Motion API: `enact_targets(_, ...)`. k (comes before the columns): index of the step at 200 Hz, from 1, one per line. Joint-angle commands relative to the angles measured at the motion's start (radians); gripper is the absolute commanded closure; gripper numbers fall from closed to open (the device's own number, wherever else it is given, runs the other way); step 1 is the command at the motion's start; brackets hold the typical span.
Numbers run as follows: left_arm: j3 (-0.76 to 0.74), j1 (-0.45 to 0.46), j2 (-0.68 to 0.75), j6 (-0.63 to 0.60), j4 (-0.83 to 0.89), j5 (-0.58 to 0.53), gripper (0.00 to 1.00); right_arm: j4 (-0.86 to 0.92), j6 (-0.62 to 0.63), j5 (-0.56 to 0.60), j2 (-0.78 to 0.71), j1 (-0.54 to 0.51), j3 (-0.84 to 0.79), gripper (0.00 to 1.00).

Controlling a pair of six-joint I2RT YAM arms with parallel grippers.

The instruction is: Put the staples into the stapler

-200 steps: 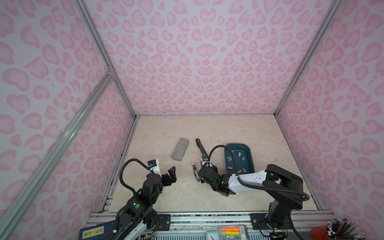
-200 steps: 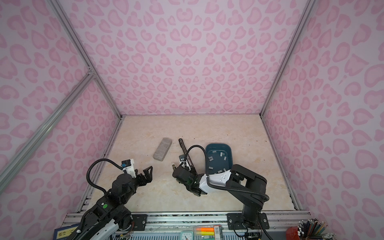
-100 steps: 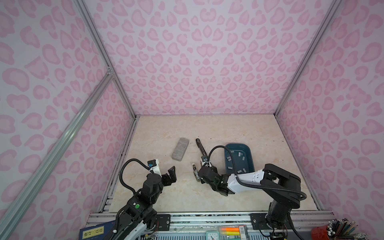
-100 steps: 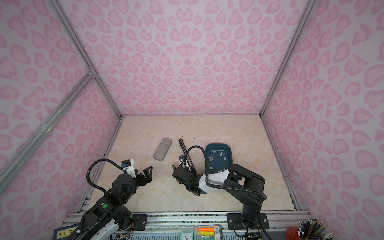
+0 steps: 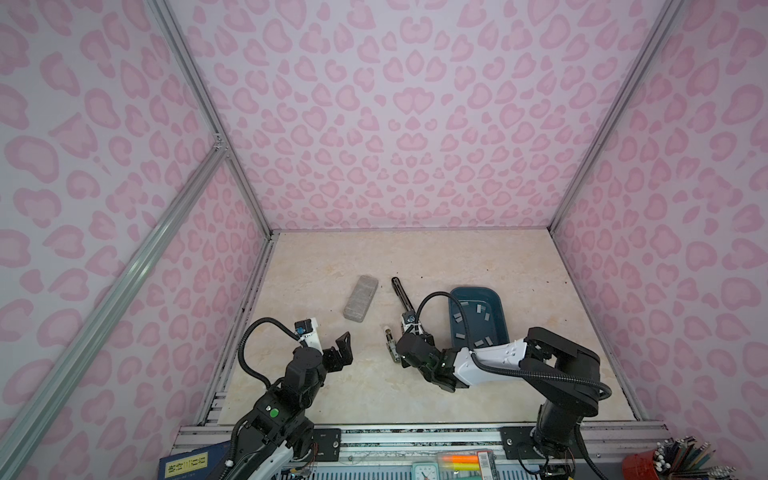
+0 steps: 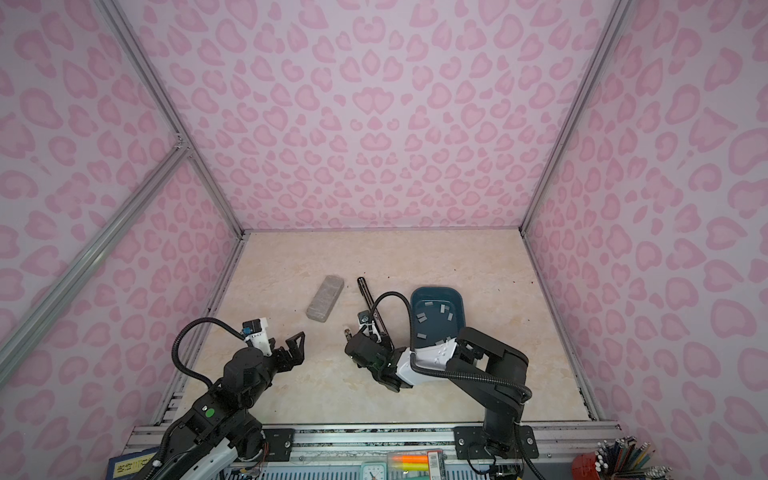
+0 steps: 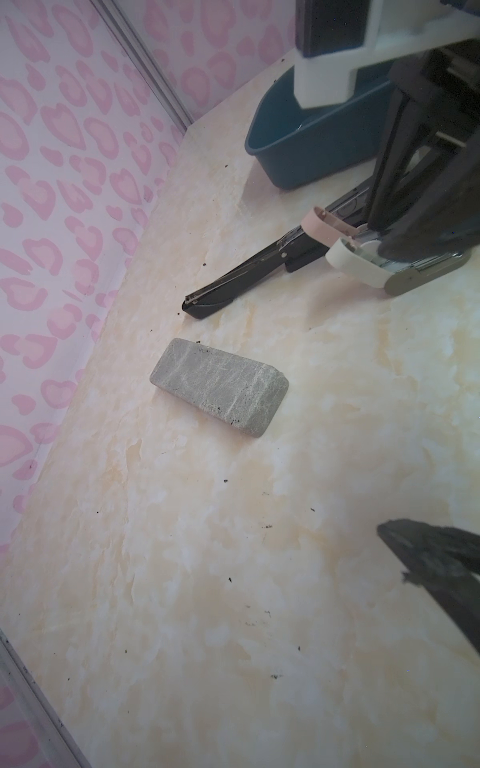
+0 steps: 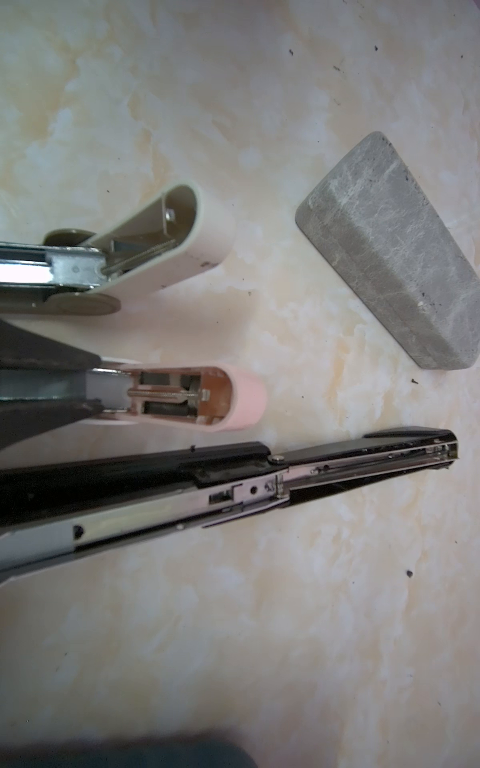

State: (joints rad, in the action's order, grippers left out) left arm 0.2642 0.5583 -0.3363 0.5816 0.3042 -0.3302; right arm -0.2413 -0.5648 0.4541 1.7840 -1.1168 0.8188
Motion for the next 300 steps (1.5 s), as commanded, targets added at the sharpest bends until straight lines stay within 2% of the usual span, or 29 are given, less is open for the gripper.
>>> enact_targets(1, 0.002, 0.000, 0.003, 0.001, -0.008, -0.006, 0.02, -0.010, -0.010, 0.006, 0.007, 0.001, 0.000, 0.96)
enact_targets(237, -0.002, 0.000, 0.016, -0.002, -0.010, 0.002, 0.02, 0.006, -0.079, 0.011, -0.021, -0.022, -0.056, 0.98)
enact_targets(300, -0.002, 0.000, 0.016, -0.002, -0.011, 0.002, 0.02, 0.005, -0.093, 0.011, -0.022, -0.029, -0.069, 0.94)
